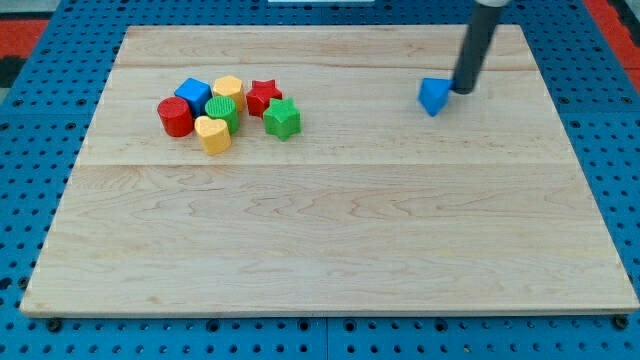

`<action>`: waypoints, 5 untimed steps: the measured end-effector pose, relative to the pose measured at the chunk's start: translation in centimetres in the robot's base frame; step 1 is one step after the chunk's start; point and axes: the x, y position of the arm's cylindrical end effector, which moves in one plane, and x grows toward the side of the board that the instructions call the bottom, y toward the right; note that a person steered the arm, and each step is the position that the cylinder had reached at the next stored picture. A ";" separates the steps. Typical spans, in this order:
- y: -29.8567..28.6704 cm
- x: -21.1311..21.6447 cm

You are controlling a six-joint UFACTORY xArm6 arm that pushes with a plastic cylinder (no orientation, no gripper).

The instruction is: Move the blue triangle to the center of the board

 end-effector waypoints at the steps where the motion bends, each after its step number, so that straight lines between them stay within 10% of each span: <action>1: -3.2 6.6; 2: -8.4 8.9; 3: -1.0 8.5; 5: 4.3 -0.3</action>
